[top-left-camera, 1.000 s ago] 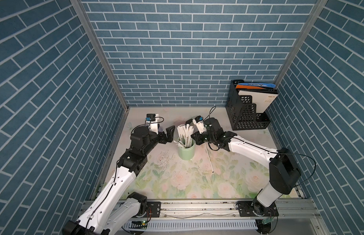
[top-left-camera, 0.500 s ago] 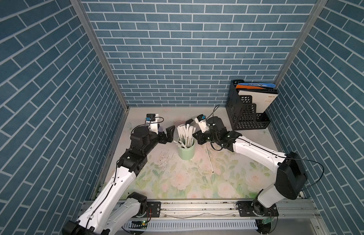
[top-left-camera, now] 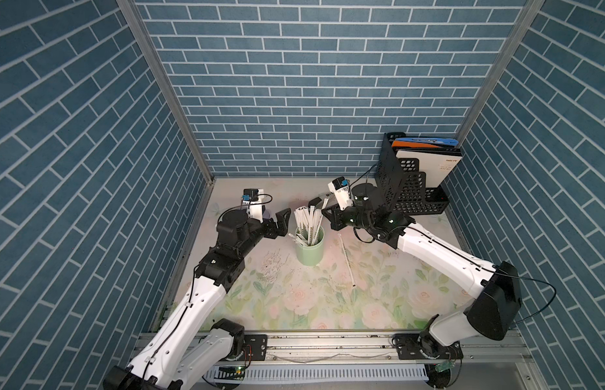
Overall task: Take the straws out of the storage container
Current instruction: Pick up the straw from the container, then place the straw at the center of the board.
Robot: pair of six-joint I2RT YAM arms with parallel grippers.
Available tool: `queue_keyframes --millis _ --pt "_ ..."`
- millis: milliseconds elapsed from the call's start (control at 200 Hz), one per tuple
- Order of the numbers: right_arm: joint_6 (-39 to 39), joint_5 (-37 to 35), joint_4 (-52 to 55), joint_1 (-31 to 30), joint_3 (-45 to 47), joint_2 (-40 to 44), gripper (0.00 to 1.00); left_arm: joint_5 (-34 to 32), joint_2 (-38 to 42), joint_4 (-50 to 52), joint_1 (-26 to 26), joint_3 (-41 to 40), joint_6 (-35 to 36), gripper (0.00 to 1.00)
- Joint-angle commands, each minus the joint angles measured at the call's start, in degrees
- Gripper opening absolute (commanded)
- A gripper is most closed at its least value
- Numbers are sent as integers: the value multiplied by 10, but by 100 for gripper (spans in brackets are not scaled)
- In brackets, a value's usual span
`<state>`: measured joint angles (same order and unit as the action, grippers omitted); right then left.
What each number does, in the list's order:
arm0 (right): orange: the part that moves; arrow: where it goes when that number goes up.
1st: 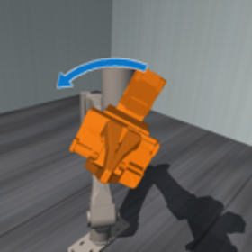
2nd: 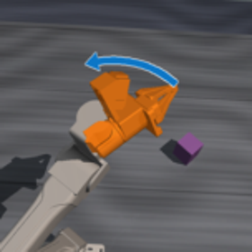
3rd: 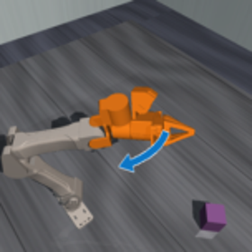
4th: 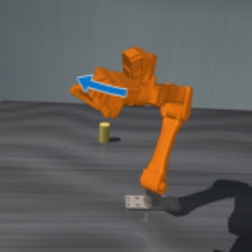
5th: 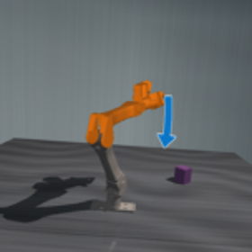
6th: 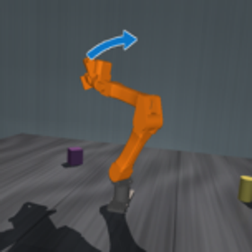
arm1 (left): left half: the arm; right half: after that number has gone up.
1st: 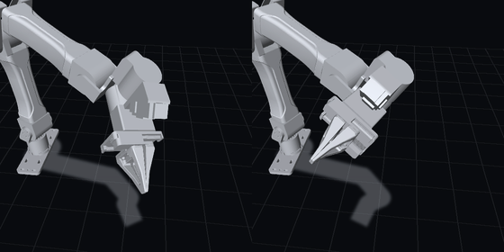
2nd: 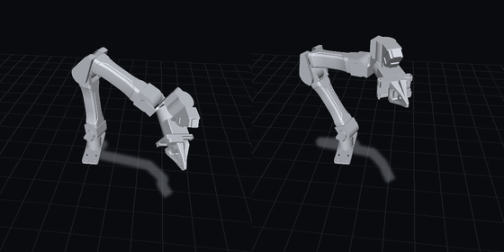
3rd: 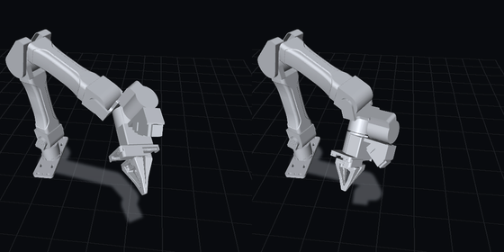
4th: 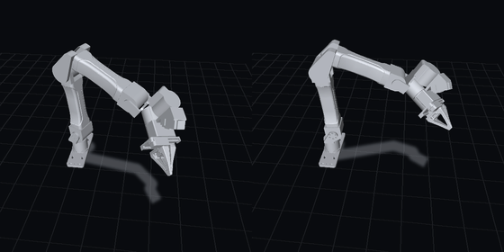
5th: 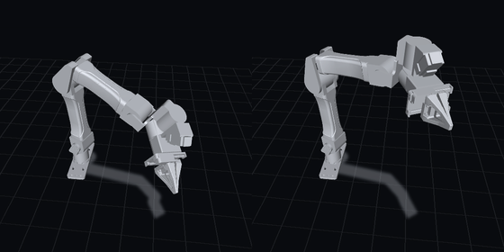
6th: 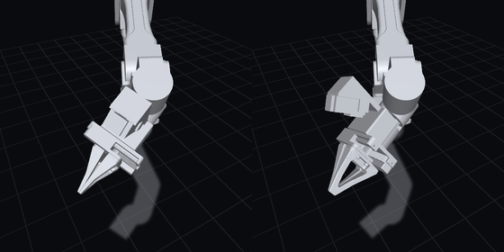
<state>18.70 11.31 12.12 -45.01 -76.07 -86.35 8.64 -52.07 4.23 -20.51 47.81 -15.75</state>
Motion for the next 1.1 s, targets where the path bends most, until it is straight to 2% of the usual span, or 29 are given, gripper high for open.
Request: queue_keyframes --millis 0,185,385,580,785,930,1095 --pt "-16 -11 15 -2 -20 11 6 1 4 1 -1 -6 5 100" --pt "-26 -20 48 -3 -66 18 5 2 2 3 -1 -6 5 100" --pt "-46 -20 135 -3 -156 34 5 2 3 3 -1 -5 5 99" --pt "-66 -57 312 -2 -304 18 5 3 7 3 -1 -5 5 99" --pt "-71 -113 532 8 -458 -45 5 6 7 2 -1 -5 5 99" --pt "-58 -106 565 45 -411 -57 4 8 9 3 -1 -4 5 99" --pt "-71 -48 564 106 -320 -61 4 8 13 1 -1 -6 6 100"
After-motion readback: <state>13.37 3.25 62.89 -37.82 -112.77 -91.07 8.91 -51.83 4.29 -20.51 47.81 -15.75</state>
